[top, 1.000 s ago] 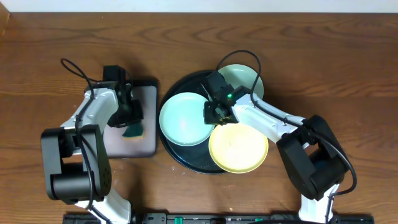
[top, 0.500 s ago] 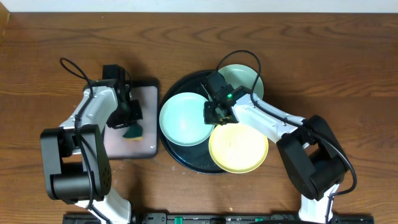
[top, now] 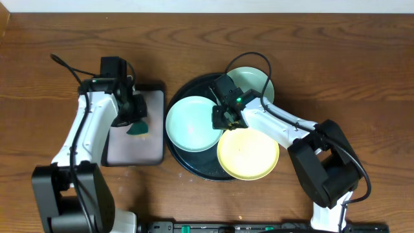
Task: Clean dirty plates on tray and stack at the side
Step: 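Grasp the green sponge with the left gripper and lift it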
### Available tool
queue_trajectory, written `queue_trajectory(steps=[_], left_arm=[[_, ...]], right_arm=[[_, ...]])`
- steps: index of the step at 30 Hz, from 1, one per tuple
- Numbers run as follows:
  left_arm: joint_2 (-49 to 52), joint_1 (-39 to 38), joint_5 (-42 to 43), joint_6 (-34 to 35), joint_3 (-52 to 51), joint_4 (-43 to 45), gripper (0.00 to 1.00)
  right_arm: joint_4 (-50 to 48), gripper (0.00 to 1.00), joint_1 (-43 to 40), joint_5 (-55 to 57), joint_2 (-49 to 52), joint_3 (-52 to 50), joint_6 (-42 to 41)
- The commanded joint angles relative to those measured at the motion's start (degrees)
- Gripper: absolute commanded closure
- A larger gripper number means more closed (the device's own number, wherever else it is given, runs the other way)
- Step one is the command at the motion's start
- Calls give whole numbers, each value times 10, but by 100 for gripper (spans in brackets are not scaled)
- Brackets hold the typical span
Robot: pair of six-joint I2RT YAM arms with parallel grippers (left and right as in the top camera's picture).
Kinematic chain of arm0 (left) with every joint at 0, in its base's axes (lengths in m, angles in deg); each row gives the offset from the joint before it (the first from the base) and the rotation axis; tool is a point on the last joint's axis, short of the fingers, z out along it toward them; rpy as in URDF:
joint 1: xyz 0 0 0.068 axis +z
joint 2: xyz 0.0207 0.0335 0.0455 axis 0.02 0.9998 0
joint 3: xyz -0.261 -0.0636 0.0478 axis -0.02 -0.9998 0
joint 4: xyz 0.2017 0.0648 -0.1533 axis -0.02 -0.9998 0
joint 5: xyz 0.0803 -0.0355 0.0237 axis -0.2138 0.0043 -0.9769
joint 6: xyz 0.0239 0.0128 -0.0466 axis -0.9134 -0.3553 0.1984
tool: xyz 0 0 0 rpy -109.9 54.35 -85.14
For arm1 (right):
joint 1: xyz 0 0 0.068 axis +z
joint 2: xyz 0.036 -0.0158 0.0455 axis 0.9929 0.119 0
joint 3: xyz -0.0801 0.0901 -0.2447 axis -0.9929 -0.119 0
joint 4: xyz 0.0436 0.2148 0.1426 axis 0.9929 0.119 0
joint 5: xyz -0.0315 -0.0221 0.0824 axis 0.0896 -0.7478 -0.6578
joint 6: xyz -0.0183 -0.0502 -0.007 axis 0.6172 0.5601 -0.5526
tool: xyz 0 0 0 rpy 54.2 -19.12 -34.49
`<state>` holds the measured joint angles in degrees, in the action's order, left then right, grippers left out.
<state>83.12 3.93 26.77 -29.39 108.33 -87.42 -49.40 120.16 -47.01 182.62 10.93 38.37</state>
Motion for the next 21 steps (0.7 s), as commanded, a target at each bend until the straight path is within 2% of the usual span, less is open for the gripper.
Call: queue_trajectory(steps=[1, 10, 13, 18, 21], left_arm=[[-11, 0, -34, 24, 16, 0, 93], [-11, 0, -62, 35, 16, 9, 93], [-11, -2, -33, 35, 16, 9, 93], [-10, -24, 64, 38, 9, 11, 93], [-5, -53, 65, 70, 5, 15, 93]], right_arm=[[-4, 99, 9, 9, 14, 8, -3], [-6, 99, 9, 8, 14, 8, -3], [-6, 99, 9, 7, 14, 8, -3], [-8, 99, 9, -4, 14, 8, -3], [-8, 99, 9, -7, 14, 8, -3]])
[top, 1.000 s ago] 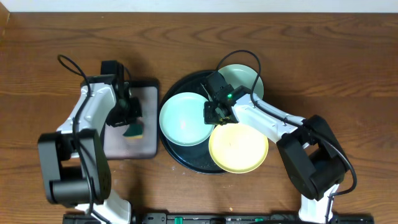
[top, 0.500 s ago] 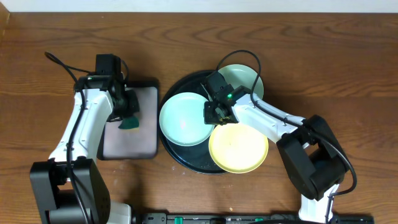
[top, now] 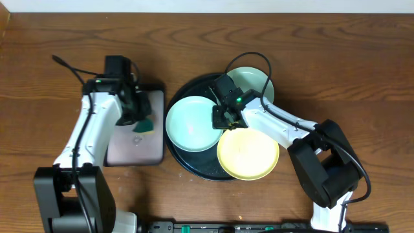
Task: Clean dirty plates on tray and stack at the side
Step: 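Grasp the green sponge with the left gripper and lift it, then scrub the left pale green plate with the sponge in the left gripper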
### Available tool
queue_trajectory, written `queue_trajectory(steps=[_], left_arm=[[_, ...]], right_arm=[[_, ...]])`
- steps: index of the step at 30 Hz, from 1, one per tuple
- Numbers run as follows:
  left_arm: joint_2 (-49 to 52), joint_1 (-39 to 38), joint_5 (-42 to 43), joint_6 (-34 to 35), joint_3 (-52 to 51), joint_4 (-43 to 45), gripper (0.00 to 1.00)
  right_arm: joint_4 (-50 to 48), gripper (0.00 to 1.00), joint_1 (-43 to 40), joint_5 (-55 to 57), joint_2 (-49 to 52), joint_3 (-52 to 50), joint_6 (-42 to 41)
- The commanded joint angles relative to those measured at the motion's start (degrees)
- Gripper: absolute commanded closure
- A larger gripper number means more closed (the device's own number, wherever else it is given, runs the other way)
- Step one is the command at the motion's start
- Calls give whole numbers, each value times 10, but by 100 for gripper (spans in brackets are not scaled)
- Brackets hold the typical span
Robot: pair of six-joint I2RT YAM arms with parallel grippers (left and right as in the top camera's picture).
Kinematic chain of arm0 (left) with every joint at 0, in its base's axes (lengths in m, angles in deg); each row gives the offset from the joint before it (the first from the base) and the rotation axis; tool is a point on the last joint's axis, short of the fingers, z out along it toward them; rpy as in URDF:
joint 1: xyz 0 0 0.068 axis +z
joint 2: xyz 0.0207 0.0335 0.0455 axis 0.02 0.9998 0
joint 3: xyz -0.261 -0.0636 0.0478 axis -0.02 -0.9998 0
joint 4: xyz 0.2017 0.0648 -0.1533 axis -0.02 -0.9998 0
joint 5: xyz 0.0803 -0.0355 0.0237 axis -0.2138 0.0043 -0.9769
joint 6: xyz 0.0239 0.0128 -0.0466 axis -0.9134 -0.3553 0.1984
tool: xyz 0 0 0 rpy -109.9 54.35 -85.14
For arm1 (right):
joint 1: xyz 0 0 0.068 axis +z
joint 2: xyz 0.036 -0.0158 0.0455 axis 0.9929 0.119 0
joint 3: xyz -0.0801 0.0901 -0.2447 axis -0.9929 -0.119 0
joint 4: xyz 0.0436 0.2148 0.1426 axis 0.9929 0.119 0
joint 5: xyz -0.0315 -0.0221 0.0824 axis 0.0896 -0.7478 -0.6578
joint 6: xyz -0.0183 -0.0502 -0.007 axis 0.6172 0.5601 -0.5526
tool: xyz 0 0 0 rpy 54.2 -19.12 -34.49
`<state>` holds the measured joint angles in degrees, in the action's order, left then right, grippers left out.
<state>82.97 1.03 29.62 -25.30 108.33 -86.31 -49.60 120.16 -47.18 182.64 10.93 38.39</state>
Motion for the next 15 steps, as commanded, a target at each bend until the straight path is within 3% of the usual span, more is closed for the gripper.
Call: queue_trajectory(steps=[1, 8, 12, 15], left_arm=[[0, -35, 35, 41, 4, 9, 92], [54, -113, 30, 92, 2, 63, 92], [96, -142, -29, 155, 2, 70, 93], [124, -155, -30, 165, 2, 80, 93]], right_arm=[[-6, 99, 9, -6, 14, 8, -4], [-5, 99, 5, -17, 14, 8, -3], [-4, 99, 5, -17, 14, 8, -3], [-4, 99, 5, -17, 14, 8, -3]])
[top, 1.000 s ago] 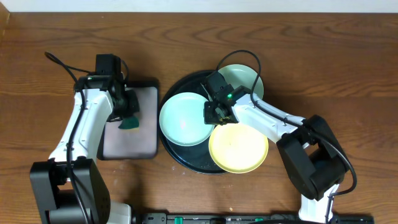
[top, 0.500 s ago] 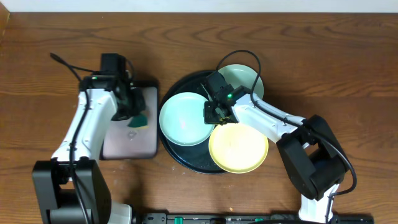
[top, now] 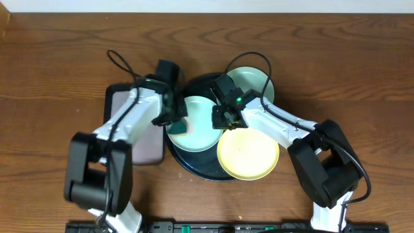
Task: Clean dirty plates on tray and stack at the side
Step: 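Scrub the left pale green plate with the sponge in the left gripper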
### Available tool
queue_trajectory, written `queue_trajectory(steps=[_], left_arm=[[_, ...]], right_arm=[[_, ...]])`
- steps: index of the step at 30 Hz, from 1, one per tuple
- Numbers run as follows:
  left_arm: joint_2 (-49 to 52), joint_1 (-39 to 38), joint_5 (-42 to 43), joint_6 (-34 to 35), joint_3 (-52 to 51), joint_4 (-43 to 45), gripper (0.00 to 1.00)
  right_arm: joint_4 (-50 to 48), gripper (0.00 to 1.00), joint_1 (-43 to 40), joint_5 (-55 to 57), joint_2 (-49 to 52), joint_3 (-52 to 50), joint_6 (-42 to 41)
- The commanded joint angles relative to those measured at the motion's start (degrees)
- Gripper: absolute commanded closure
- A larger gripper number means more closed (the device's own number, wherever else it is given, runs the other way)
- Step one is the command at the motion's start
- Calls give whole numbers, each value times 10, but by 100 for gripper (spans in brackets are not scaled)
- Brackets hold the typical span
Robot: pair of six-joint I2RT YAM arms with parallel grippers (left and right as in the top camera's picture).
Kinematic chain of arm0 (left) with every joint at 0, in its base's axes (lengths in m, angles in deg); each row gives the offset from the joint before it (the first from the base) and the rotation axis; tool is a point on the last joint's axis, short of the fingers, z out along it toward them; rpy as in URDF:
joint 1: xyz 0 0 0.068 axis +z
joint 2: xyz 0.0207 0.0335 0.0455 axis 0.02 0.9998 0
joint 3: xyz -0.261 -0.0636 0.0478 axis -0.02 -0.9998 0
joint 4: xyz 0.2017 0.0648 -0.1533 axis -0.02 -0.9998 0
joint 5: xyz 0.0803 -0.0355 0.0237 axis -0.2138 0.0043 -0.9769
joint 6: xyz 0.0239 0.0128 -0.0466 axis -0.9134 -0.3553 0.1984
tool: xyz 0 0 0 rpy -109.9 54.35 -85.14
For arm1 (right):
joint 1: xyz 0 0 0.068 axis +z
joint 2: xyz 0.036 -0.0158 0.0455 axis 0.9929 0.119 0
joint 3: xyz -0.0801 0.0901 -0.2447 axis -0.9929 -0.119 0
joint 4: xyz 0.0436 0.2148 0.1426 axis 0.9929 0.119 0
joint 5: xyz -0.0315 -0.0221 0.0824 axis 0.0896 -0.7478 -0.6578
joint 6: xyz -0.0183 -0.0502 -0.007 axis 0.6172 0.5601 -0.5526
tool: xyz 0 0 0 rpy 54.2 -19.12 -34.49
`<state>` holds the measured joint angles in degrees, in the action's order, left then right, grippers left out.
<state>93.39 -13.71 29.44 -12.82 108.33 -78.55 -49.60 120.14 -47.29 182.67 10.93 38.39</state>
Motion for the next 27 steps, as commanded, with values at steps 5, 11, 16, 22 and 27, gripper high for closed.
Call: queue_trajectory(steps=[5, 11, 16, 22, 27], left_arm=[[45, -33, -15, 40, 2, 11, 93], [54, -53, 92, 14, 2, 34, 93], [54, -48, 152, 8, 2, 66, 93], [54, -40, 136, 8, 2, 93, 93], [54, -41, -63, 11, 2, 76, 93]], right_arm=[[-4, 99, 6, -15, 14, 8, -3], [-4, 99, 6, -15, 14, 8, -3], [-4, 99, 6, -15, 14, 8, -3], [-3, 99, 6, -15, 14, 8, -3], [-3, 99, 6, -15, 14, 8, -3]])
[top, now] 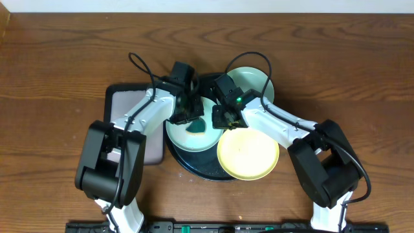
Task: Clean dirty plates on tray and stack at the side
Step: 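Scrub the left pale green plate with the sponge in the left gripper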
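Observation:
A round black tray holds three plates: a pale mint plate at left, a pale green plate at the back right and a yellow plate at the front right. My left gripper is shut on a dark green sponge that rests on the mint plate's middle. My right gripper sits at the mint plate's right rim, where it meets the yellow plate. Its jaws look closed on that rim, but the fingertips are hidden.
A grey rectangular mat lies left of the tray, partly under my left arm. The rest is bare brown wooden table, with the arm bases at the front edge.
My left gripper has carried the sponge from the mint plate's left edge to its middle. The right arm and all three plates stand as before.
First my left gripper held the green sponge over the grey mat. It then stood slightly nearer the mat's right side, later at the mint plate's left edge, and now on the plate's middle. My right gripper stayed at the plate's right rim throughout.

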### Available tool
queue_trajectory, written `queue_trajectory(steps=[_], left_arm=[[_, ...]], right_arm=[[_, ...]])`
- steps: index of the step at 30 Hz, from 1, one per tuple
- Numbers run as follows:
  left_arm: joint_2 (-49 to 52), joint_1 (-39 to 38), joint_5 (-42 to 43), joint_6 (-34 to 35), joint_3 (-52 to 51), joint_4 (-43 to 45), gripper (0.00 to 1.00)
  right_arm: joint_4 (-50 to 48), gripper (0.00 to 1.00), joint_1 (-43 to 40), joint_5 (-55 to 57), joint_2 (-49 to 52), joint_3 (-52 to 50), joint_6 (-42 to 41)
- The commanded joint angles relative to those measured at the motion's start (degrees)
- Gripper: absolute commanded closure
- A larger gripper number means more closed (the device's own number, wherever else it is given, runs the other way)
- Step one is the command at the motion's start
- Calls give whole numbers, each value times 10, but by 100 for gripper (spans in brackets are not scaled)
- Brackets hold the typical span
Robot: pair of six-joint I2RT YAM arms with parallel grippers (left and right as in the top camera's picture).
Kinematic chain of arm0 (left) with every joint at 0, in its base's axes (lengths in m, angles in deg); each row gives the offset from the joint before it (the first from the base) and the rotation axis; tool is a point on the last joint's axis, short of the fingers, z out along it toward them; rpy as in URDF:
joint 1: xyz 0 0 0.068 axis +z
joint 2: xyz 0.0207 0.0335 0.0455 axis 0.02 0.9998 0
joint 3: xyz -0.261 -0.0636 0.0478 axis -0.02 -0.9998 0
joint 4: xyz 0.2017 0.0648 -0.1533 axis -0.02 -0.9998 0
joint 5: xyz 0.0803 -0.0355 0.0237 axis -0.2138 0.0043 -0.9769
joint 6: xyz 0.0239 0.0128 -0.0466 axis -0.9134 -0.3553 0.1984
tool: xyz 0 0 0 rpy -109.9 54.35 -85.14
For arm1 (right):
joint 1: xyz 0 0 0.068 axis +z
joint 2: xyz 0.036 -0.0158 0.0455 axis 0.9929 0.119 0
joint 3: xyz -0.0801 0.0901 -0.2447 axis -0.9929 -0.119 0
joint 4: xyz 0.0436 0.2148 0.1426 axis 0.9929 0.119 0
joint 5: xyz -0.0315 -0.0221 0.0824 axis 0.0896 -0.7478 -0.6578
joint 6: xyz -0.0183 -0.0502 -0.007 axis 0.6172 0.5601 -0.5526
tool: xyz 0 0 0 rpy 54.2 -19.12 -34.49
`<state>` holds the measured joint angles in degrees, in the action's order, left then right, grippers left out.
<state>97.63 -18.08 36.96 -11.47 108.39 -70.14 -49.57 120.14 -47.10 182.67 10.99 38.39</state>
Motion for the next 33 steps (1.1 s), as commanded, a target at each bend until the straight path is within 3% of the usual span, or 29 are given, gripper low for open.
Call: queue_trajectory(steps=[1, 6, 15, 21, 23, 30, 33], left_arm=[[12, 3, -170, -3, 1, -17, 92], [12, 2, -181, -6, 1, -66, 93], [11, 1, 117, -177, 1, -113, 93], [11, 2, 151, -182, 1, -83, 93], [11, 2, 122, -170, 1, -59, 93], [11, 2, -208, -41, 1, -25, 92], [11, 2, -284, -14, 1, -44, 92]], right_arm=[[-4, 99, 6, -17, 14, 8, -3], [-4, 99, 6, -15, 14, 8, -3], [-4, 99, 6, -15, 14, 8, -3], [-4, 99, 6, -15, 14, 8, -3], [-4, 99, 6, -15, 14, 8, -3], [-4, 99, 6, -11, 14, 8, -3], [-4, 99, 6, -11, 14, 8, -3]])
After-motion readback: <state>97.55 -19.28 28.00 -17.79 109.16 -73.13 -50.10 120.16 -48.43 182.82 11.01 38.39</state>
